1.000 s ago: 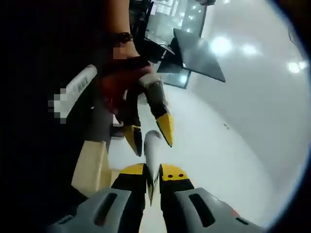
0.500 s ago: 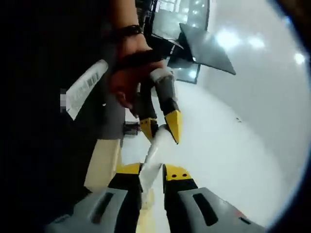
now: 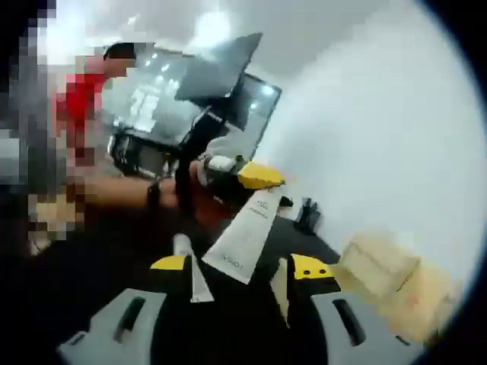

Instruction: Open the drawer, pick up the cosmetic bottles from the table one by one, place them into the drawer, release the gripper, close the drawer, and move the gripper away

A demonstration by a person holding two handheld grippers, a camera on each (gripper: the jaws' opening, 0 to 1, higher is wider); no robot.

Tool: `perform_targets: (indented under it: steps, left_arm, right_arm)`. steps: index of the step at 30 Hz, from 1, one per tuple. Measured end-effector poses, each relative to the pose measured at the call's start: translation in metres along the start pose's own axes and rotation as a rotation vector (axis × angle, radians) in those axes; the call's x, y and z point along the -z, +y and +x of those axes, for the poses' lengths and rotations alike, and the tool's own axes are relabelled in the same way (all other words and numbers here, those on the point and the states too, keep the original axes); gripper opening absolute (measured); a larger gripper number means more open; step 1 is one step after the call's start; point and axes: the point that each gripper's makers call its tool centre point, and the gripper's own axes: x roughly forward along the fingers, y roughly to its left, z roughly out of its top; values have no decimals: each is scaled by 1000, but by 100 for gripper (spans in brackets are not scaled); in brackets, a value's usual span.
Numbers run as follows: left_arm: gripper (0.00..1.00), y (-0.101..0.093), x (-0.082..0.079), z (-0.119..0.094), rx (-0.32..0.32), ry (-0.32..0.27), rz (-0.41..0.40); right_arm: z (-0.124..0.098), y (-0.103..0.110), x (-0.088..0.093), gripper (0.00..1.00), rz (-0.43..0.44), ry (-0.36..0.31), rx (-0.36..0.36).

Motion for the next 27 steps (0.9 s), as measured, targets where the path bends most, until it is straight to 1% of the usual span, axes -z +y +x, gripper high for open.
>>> perform_targets:
  steps: [1, 2, 3, 4, 5, 6, 7, 9, 10, 11, 12, 13, 14, 15, 16, 17, 18, 19, 20, 21, 22, 23, 24, 25, 26, 27]
  left_arm:
    - [20, -10, -1, 0, 60, 5, 23]
    - [20, -19, 1, 0, 97, 15, 46]
    - [19, -24, 1, 0, 129, 24, 73]
    - [19, -28, 3, 0, 143, 37, 86]
    - [19, -33, 6, 0, 165, 55, 101]
    - [19, -37, 10, 1, 185, 71, 114]
    - [19, -40, 14, 1, 195, 86, 113]
    - [19, -42, 19, 3, 214, 101, 108]
    - [19, -43, 20, 3, 220, 105, 104]
    - [19, -44, 21, 2, 225, 108, 104]
    - [19, -44, 22, 2, 230, 110, 104]
    - [19, -44, 22, 2, 233, 111, 102]
    - [19, -45, 22, 2, 236, 110, 101]
    - [18, -43, 20, 2, 237, 109, 98]
    - [18, -42, 19, 2, 235, 110, 95]
    - [18, -40, 18, 2, 234, 109, 81]
    - [17, -39, 17, 1, 233, 103, 79]
    - [18, -37, 13, 2, 228, 96, 65]
    - [18, -32, 12, 3, 207, 86, 66]
    - [18, -29, 12, 3, 200, 90, 54]
    - [18, -27, 11, 3, 196, 87, 48]
    - [18, -27, 12, 4, 192, 86, 42]
    - [18, -26, 12, 5, 189, 80, 31]
    - [19, -24, 10, 6, 179, 69, 32]
    - [19, -19, 9, 7, 150, 63, 45]
    - [19, -12, 8, 8, 107, 61, 75]
  right_arm:
    - [-1, -2, -4, 43, 65, -36, -4]
    - [-2, 1, -7, 41, 113, -65, -31]
    - [-3, 9, -6, 38, 186, -62, -93]
    - [-3, 13, -10, 38, 255, -85, -124]
    - [-3, 19, -13, 37, 306, -110, -172]
    - [-4, 27, -15, 36, 350, -120, -215]
    - [-2, 28, -15, 36, 387, -125, -226]
    - [-2, 39, -15, 32, 445, -132, -284]
    - [-1, 49, -12, 29, 467, -121, -297]
    - [0, 51, -9, 29, 478, -115, -299]
    - [1, 58, -6, 27, 488, -115, -312]
    - [1, 63, -5, 25, 517, -116, -330]
    - [2, 67, -4, 25, 551, -125, -341]
    - [2, 72, -6, 23, 593, -150, -362]
    - [2, 67, -6, 19, 628, -159, -360]
    - [2, 66, -6, 17, 644, -178, -357]
    - [1, 55, -8, 14, 664, -200, -346]
    - [2, 50, -8, 11, 685, -210, -326]
    - [1, 48, -9, 11, 704, -218, -329]
    - [1, 47, -7, 11, 739, -208, -332]
    - [2, 43, -6, 11, 745, -213, -333]
    - [1, 44, -6, 10, 779, -216, -345]
    - [2, 41, -6, 8, 797, -212, -336]
    - [2, 40, -5, 7, 800, -207, -324]
    - [3, 30, -2, 5, 766, -198, -277]
    - [4, 25, 1, 5, 716, -185, -233]
